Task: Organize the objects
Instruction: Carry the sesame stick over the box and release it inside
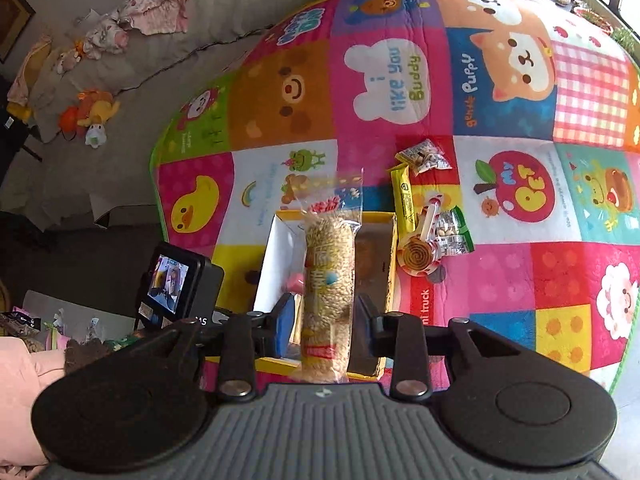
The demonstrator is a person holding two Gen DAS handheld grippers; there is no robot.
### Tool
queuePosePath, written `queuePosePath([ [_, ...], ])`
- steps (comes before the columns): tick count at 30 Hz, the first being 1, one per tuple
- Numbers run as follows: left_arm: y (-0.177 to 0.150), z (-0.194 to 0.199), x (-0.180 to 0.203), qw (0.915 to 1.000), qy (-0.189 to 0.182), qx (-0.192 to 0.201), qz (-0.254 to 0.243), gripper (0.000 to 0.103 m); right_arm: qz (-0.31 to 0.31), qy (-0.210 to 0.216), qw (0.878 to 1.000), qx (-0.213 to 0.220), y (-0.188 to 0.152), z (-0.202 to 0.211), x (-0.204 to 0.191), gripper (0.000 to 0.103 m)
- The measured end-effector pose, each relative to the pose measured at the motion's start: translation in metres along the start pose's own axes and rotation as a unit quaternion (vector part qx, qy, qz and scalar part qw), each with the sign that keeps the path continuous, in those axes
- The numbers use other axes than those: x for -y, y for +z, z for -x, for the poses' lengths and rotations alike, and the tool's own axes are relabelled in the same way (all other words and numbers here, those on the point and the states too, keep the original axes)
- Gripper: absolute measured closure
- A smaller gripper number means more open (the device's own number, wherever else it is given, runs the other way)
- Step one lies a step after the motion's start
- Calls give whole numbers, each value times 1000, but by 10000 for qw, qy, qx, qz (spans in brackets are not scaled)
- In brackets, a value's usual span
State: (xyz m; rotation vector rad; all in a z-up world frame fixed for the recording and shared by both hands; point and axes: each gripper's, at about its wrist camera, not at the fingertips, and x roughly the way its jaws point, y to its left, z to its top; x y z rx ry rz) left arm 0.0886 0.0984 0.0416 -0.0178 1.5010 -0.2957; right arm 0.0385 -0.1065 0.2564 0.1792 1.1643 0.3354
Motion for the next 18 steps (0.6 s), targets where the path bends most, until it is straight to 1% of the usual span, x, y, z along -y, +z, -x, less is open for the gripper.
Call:
queuePosePath([
  [2, 0, 0, -2, 10000, -33, 3, 33, 89, 47, -26, 9999, -112, -7, -10, -1, 66],
  [4, 0, -1, -3, 10000, -47, 0, 78, 89, 72, -56, 9995, -293, -16, -20, 2, 58],
  [6, 2, -3, -5, 9999, -43, -19, 156, 89, 76, -120, 9986, -511, -24, -32, 7, 56],
  [10, 4, -9, -6, 9993, 6, -93, 349, 89, 93, -359, 9951, -914, -36, -54, 26, 56],
  [13, 8, -12, -9, 9982, 54, -176, 565, 90, 62, -435, 9942, -986, -30, -61, 47, 56],
  [18, 14, -17, -14, 9944, 156, -301, 1000, 92, 206, -537, 9941, -915, 1, -77, 85, 56],
])
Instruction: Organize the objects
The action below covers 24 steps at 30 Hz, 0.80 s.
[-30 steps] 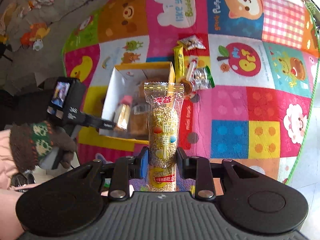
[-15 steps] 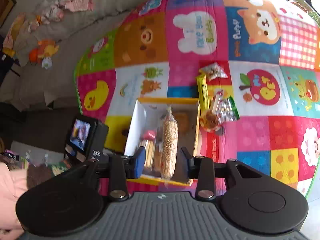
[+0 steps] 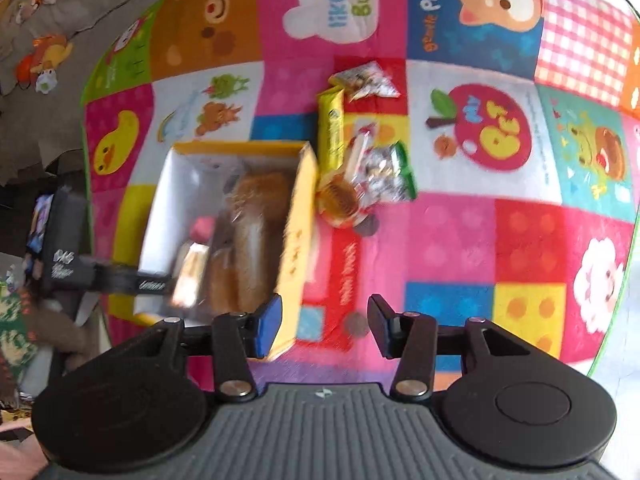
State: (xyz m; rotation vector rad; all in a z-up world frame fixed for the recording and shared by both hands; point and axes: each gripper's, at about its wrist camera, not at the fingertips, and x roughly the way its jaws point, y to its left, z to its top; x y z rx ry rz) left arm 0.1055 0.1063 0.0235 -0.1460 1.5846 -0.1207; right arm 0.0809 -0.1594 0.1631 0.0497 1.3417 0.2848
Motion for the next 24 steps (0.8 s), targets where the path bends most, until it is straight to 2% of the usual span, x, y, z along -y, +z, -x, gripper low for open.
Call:
queuePosePath([
  [5, 3, -1, 4, 9993, 181, -79, 322, 93, 217, 39, 9997, 43, 59, -35, 38, 56],
  [8, 6, -3, 6, 9983, 326, -105, 478, 93, 242, 133, 9996, 53, 108, -66, 54, 56],
  [12, 10, -2, 13, 9973, 514, -125, 515, 94, 406, 12, 9991, 90, 170, -111, 59, 44],
  [15, 11, -1, 18, 9968, 562, -120, 559, 94, 405, -92, 9991, 37, 202, -142, 57, 43],
  [21, 9, 0, 24, 9953, 614, -61, 744, 94, 174, -185, 9996, -87, 234, -188, 51, 42],
  [24, 5, -2, 22, 9956, 620, -76, 705, 94, 343, -257, 9991, -24, 239, -194, 42, 39],
])
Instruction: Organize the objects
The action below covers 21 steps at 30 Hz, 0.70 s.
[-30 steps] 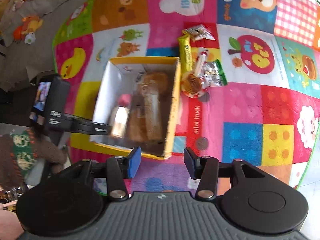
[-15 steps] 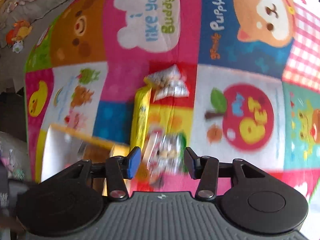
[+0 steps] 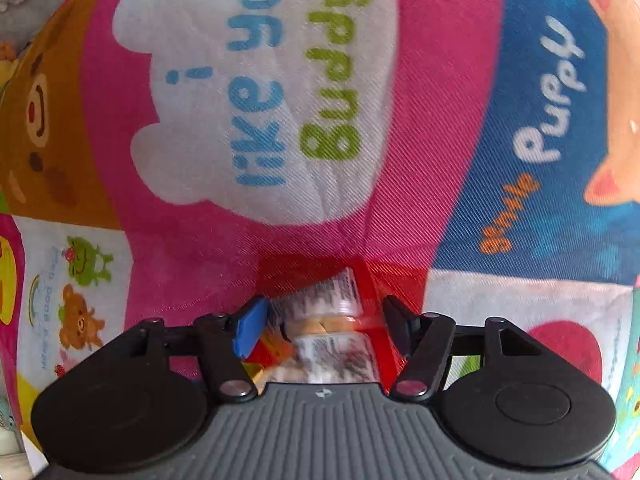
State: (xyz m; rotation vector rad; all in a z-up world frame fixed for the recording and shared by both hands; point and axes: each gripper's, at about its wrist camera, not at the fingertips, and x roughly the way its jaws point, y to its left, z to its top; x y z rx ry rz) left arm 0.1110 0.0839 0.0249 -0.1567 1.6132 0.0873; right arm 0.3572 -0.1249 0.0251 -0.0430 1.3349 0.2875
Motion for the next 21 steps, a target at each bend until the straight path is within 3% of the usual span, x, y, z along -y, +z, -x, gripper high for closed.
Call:
queuePosePath([
  [5, -2, -9, 3, 9999, 12, -23, -152, 94, 108, 181, 9998, -69, -19, 8, 14, 45],
  [8, 0, -9, 2, 9997, -36, -9, -252, 94, 100, 72, 9998, -148, -47, 15, 31, 45],
  [17, 10, -12, -6, 9969, -323, 10, -717, 94, -758, -268, 9946, -658, -179, 50, 70, 45],
  [21, 10, -13, -7, 9945, -407, 43, -968, 94, -1360, -92, 9879, -736, -231, 68, 68, 44],
])
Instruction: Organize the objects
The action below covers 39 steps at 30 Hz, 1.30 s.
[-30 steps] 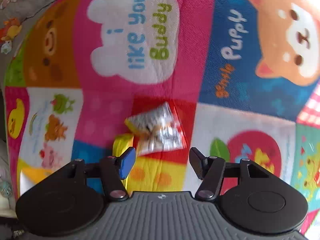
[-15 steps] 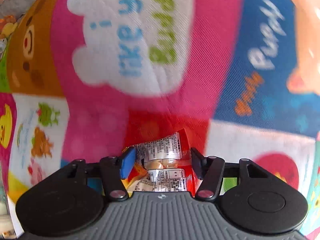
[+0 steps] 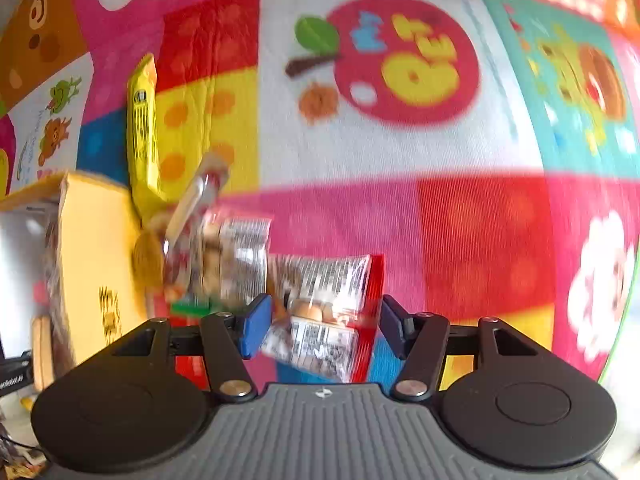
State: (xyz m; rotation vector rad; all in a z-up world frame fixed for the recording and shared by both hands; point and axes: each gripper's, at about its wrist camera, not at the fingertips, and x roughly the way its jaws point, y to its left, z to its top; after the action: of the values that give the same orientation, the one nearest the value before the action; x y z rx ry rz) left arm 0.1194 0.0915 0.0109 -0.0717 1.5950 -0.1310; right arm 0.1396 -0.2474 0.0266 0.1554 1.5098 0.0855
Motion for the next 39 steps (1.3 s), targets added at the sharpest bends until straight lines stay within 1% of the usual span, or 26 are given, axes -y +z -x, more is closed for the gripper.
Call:
queuePosePath([
  [3, -3, -1, 4, 9995, 61, 47, -309, 94, -179, -133, 9997, -58, -38, 1, -3, 43],
  [6, -4, -3, 7, 9993, 77, 77, -359, 93, -73, -261, 9995, -140, -70, 2, -19, 42],
  [8, -4, 2, 9, 9990, 67, 226, -373, 93, 48, -336, 9993, -148, -89, 4, -29, 40],
  [10, -6, 8, 8, 9986, 35, 336, -411, 93, 179, -404, 9990, -104, -103, 5, -38, 39],
  [14, -4, 14, 12, 9976, 33, 365, -582, 93, 378, -581, 9976, 23, -116, 7, -54, 39],
  [16, -3, 16, 15, 9973, 65, 359, -631, 93, 593, -738, 9954, 163, -116, 8, -68, 39],
  [20, 4, 16, 19, 9979, 74, 316, -562, 93, 959, -901, 9907, 353, -108, 18, -72, 38],
  [24, 6, 18, 15, 9990, 63, 328, -301, 93, 909, -561, 9928, 542, -85, 40, -51, 38],
  [25, 7, 18, 15, 9992, 76, 322, -241, 93, 1005, -509, 9920, 561, -80, 42, -51, 34],
  [26, 8, 17, 15, 9993, 95, 321, -191, 93, 1247, -482, 9892, 593, -75, 41, -53, 32],
  [27, 8, 17, 15, 9993, 114, 326, -137, 93, 1593, -518, 9837, 646, -70, 39, -58, 31],
  [29, 7, 15, 14, 9993, 139, 345, -12, 93, 2301, -598, 9685, 736, -65, 37, -71, 31],
  [31, 3, 15, 13, 9992, 134, 352, 152, 94, 2865, -536, 9532, 805, -57, 33, -80, 31],
  [32, 2, 15, 11, 9990, 126, 347, 253, 94, 3032, -452, 9487, 777, -52, 30, -82, 31],
  [33, 0, 13, 10, 9987, 135, 337, 355, 94, 3106, -331, 9474, 702, -44, 28, -83, 31],
  [35, -5, 11, 9, 9979, 171, 329, 526, 94, 3124, -171, 9479, 600, -29, 23, -83, 31],
  [37, -10, 11, 9, 9970, 193, 354, 662, 94, 3109, -106, 9482, 637, -14, 19, -82, 31],
  [38, -13, 10, 10, 9965, 212, 372, 714, 94, 3270, -167, 9422, 711, -11, 18, -83, 31],
  [39, -15, 10, 10, 9961, 224, 382, 758, 94, 3547, -251, 9315, 772, -10, 18, -87, 31],
])
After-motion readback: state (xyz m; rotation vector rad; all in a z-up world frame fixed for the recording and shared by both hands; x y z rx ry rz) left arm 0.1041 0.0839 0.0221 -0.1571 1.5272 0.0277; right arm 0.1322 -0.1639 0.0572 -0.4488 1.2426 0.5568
